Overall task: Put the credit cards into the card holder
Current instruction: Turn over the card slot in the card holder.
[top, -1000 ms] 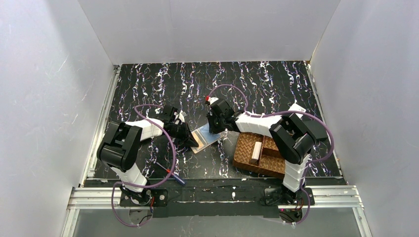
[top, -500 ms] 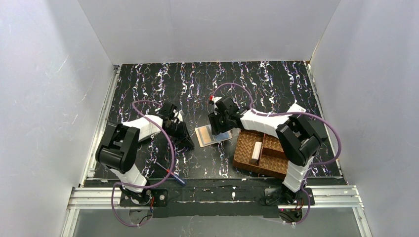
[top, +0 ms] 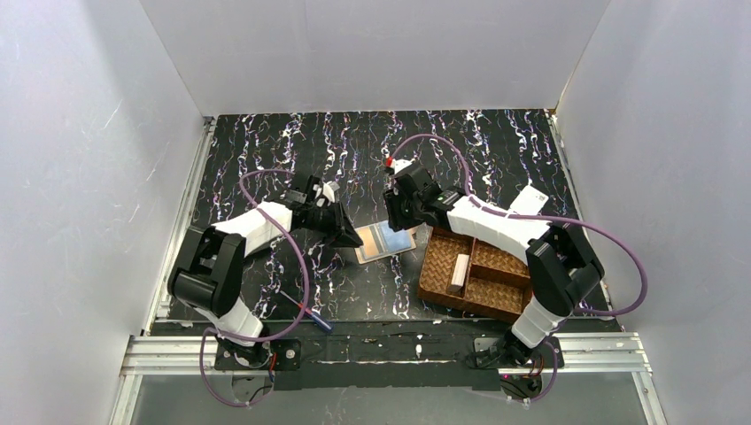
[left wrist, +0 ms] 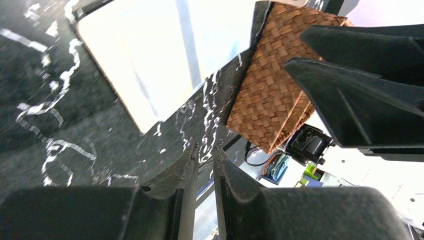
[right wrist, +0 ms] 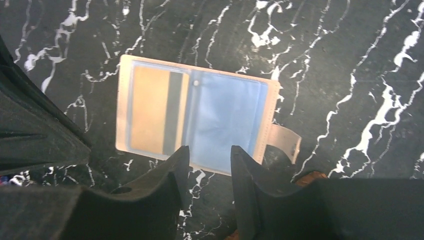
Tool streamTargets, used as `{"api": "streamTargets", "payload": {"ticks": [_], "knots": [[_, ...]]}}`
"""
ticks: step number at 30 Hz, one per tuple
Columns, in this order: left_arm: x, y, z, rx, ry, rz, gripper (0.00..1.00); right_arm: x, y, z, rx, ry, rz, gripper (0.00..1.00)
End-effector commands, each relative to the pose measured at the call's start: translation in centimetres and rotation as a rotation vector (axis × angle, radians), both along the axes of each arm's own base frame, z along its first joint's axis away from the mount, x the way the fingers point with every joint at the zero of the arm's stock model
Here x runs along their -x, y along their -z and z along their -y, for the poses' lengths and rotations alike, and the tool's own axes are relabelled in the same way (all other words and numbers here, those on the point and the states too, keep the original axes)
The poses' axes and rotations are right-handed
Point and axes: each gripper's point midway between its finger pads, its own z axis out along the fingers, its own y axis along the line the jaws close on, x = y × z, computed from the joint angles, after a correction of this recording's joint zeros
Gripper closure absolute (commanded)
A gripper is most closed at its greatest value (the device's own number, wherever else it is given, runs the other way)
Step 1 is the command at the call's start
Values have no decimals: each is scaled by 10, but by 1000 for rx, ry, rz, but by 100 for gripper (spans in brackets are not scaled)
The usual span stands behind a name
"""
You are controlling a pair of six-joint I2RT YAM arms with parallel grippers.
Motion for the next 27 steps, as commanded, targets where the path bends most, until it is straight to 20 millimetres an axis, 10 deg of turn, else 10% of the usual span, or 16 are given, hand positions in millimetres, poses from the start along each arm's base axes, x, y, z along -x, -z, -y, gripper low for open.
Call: {"api": "streamTargets", "payload": {"ticks": [1, 13, 27], "knots": [[-10, -11, 29, 77, 37, 4, 83, -7, 16, 17, 88, 49, 16, 59], [3, 67, 8, -130, 16, -91, 88, 12, 87, 17, 128, 12, -103, 71], [16, 61, -56, -199, -59, -86, 89, 16, 66, 5, 98, -10, -88, 67]]}}
